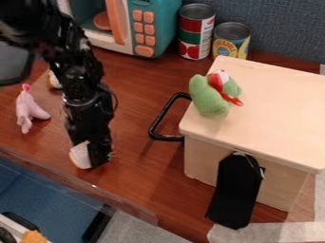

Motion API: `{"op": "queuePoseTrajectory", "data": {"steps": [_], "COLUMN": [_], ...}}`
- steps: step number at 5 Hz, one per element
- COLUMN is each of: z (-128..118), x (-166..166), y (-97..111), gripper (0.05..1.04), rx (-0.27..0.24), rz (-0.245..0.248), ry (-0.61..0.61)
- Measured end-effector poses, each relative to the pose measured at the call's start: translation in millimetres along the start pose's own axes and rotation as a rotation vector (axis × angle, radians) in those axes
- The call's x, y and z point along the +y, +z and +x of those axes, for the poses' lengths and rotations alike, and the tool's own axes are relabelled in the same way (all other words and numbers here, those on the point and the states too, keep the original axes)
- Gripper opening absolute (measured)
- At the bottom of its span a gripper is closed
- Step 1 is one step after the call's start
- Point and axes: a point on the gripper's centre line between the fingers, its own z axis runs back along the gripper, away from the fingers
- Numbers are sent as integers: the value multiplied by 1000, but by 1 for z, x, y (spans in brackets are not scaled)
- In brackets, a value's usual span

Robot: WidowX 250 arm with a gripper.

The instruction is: Move the white thing to the upper side of the table

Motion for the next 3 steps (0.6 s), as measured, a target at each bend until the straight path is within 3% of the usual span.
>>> {"op": "queuePoseTrajectory", "data": {"steps": [1, 2, 3], "z": [0, 3, 20], "x": [0, 1, 11], "y": [1, 20, 37], "gripper": [516, 516, 516], "rx": [-1, -39, -72], "rz": [2, 20, 30], "ry": [-7, 10, 129]}}
